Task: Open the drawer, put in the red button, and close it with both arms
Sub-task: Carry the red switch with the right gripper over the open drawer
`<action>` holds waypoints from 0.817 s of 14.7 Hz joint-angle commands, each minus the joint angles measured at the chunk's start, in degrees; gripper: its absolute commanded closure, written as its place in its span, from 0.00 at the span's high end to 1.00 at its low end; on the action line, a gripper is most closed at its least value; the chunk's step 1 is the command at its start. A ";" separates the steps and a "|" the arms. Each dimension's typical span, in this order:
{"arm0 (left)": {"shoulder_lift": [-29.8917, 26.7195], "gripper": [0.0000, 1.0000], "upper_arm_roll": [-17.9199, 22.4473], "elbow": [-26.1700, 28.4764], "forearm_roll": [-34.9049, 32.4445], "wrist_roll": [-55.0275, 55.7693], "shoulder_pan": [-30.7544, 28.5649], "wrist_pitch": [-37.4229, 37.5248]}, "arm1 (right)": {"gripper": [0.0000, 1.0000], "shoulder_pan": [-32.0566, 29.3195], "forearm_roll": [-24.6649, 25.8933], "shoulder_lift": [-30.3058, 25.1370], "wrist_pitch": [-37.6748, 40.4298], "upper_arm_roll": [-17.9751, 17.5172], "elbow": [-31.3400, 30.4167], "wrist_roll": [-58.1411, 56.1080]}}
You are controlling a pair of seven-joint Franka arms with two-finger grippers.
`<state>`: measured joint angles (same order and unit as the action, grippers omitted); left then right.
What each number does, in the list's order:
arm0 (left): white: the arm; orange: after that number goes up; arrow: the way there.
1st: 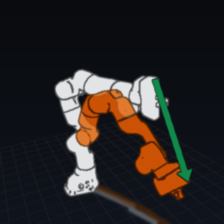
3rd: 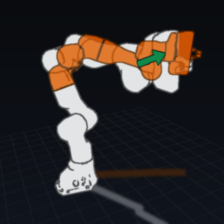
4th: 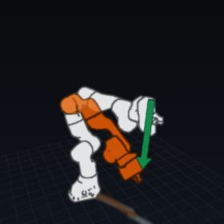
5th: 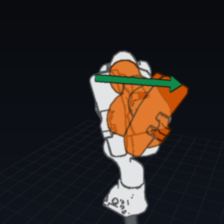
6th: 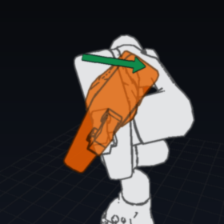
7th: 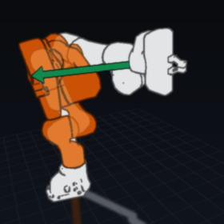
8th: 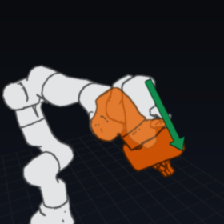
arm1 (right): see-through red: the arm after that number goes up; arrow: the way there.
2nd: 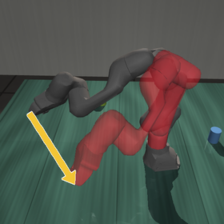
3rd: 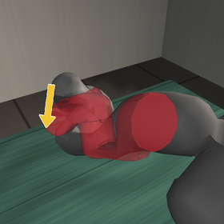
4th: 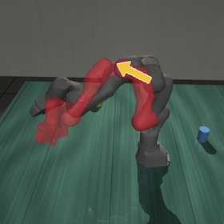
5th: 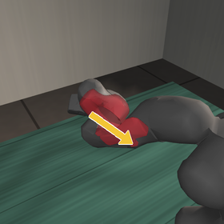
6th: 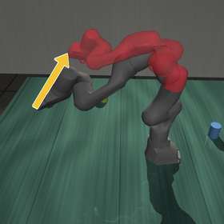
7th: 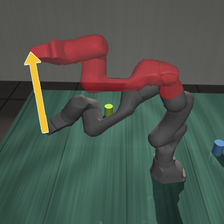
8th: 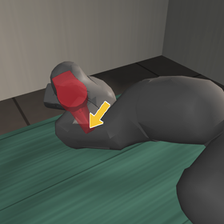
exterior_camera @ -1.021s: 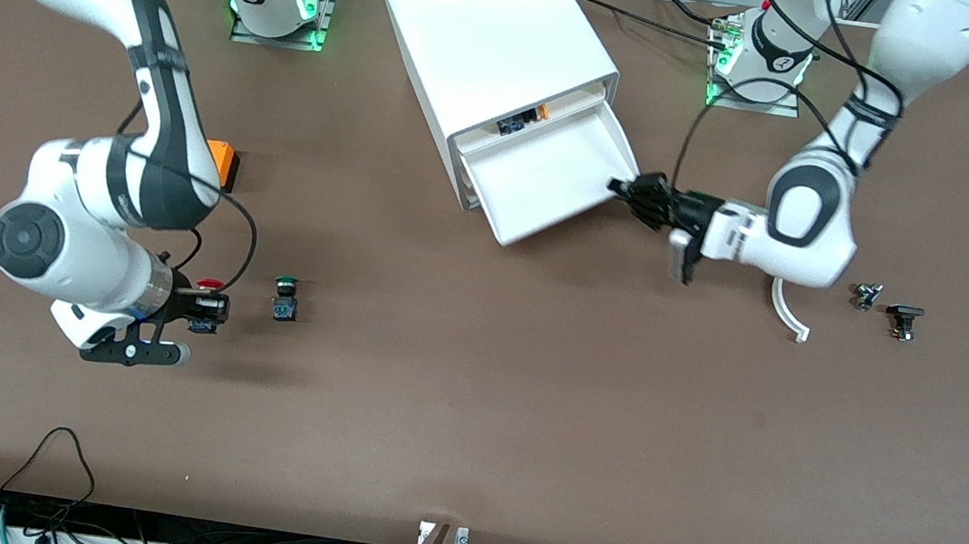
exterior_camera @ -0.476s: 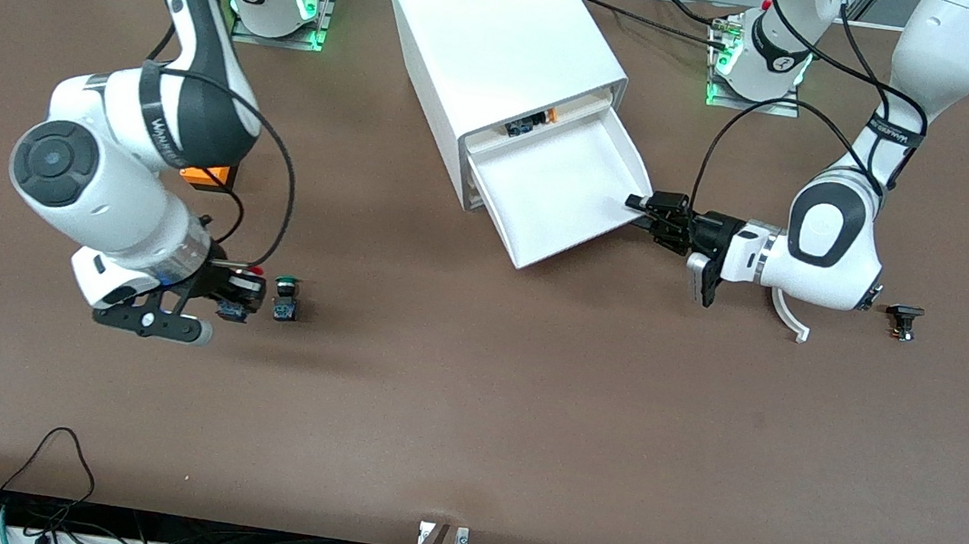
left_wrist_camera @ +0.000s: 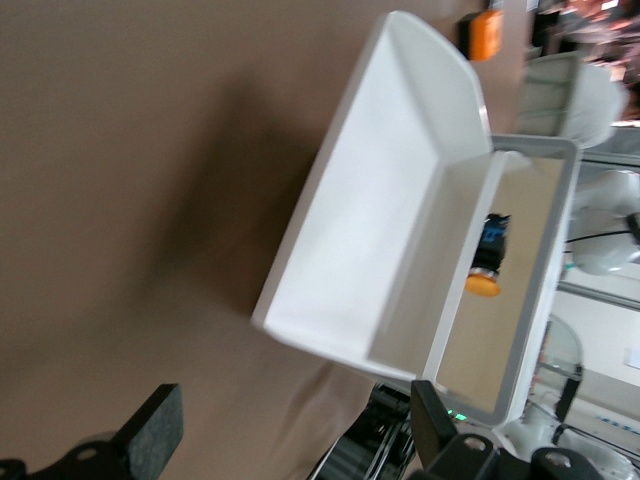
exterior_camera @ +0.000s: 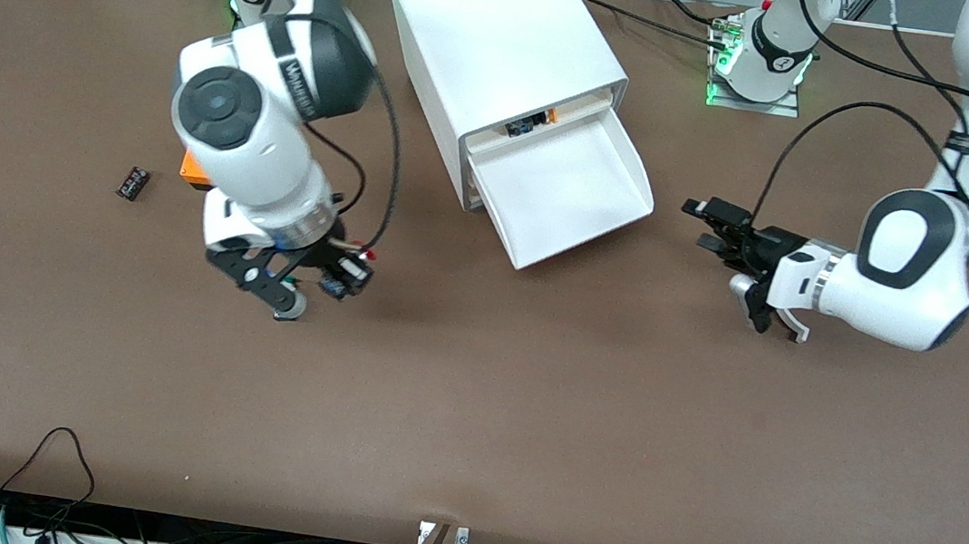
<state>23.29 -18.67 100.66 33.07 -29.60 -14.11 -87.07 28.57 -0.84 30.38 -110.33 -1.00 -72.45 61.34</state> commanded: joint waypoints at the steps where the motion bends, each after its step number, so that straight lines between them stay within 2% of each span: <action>1: 0.00 1.00 -0.14 -6.77 -9.40 9.45 0.31 4.96 | 0.00 4.46 -0.57 0.11 0.64 0.47 1.51 13.85; 7: -0.18 1.00 -1.37 -16.27 -27.77 19.57 1.28 9.19 | 0.00 13.60 -0.22 3.45 -4.71 0.65 1.52 40.32; 12: 0.08 1.00 -1.11 -24.79 -44.55 20.46 8.38 13.75 | 0.00 20.19 0.13 8.02 -10.77 1.09 1.61 53.25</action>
<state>22.86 -20.03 80.58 -5.02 -10.27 -9.39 -76.87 46.43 -0.82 36.27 -119.20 -0.93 -72.17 110.11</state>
